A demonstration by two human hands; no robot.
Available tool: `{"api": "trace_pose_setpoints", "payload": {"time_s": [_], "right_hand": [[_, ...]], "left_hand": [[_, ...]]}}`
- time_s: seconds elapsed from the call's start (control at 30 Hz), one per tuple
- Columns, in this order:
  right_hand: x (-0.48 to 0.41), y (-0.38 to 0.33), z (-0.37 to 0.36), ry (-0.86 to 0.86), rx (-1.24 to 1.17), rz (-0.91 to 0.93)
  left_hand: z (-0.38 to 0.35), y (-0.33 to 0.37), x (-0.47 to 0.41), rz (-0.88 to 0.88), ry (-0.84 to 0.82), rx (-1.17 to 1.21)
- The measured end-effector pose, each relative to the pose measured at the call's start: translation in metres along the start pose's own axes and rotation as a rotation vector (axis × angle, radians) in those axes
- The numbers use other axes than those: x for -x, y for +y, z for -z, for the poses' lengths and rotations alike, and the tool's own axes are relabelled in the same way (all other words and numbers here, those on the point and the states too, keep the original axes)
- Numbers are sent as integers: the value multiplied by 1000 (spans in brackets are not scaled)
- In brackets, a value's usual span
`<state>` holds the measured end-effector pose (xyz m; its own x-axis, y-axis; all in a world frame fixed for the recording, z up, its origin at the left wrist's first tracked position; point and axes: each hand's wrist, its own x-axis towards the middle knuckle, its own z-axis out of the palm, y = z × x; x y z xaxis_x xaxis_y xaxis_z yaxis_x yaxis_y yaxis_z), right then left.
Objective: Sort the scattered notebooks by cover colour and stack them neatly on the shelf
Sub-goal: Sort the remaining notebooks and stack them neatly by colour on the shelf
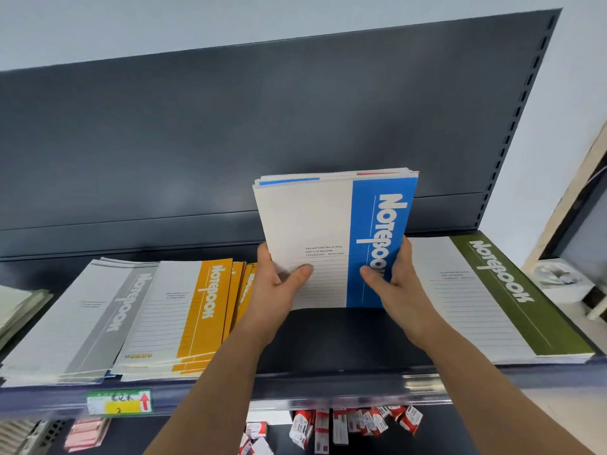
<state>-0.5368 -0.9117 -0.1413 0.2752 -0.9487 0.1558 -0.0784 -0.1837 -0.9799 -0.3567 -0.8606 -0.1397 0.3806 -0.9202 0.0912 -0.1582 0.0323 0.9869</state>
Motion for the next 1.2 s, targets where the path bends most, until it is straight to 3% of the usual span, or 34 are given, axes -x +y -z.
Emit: {"api": "trace_pose_setpoints", "payload": {"time_s": [0.2,0.5,0.67,1.0,1.2], "right_hand": [[0,-6,-3,132,92,-21],[-2,-3,1,51,50,27],[-9,-4,4,61,14,3],[-8,-13,12,107,107,64],[-32,-12,18,71,282,-65]], "left_hand": [[-5,5,-2,13,37,-34],[-1,1,1,-29,32,-55],[3,5,-8,-12,25,28],[16,13,-6,-72,66,-92],[9,8,-20,121,51,-166]]}}
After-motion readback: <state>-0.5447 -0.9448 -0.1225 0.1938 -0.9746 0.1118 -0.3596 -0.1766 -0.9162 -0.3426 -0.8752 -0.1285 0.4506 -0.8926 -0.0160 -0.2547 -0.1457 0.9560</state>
